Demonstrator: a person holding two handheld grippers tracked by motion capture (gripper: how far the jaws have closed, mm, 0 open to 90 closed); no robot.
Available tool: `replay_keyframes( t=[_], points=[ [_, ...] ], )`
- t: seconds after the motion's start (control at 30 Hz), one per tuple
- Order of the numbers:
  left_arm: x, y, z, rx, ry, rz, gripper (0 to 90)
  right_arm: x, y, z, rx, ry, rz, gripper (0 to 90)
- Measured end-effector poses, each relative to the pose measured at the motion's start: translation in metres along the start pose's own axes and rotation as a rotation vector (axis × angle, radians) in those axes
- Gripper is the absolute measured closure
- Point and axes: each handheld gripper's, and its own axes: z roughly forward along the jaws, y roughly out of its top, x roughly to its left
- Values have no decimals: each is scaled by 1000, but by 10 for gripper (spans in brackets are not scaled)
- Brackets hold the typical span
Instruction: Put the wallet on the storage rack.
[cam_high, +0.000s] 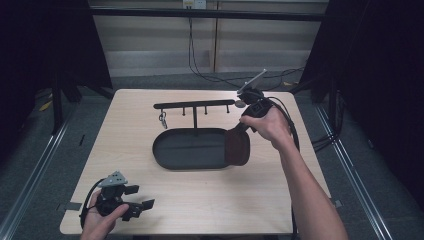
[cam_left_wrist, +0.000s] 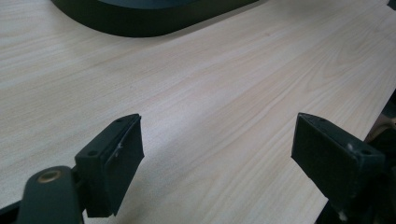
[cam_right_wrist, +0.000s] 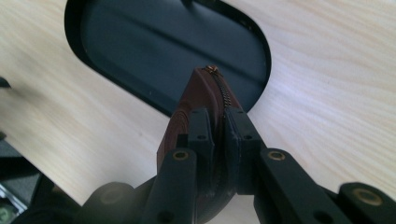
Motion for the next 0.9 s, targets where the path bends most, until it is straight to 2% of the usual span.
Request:
replay_keyframes(
  t=[0.07,0.43,0.53,0.6,0.67,0.8,0.83,0.9],
  points=[
    [0,0,-1,6,11,18,166,-2,1,2,-26,12,14,816],
    [-2,0,-1,3,21,26,166,-15,-1,10,-111,74,83,819],
    [-2,0,-1,2,21,26,166,-17,-1,14,-127,87,104,820],
    [-2,0,-1,0,18,23,166,-17,0,20,-116,105,96,820],
    [-1,0,-1,-1,20,21,166,-17,0,25,-120,99,88,820],
    [-2,0,-2,-1,19,25,166,-21,0,29,-152,129,119,822],
    [-2,0,-2,-2,18,20,166,-21,0,29,-173,117,132,823],
    [-1,1,-1,1,24,23,166,-22,1,31,-182,111,142,824]
  ],
)
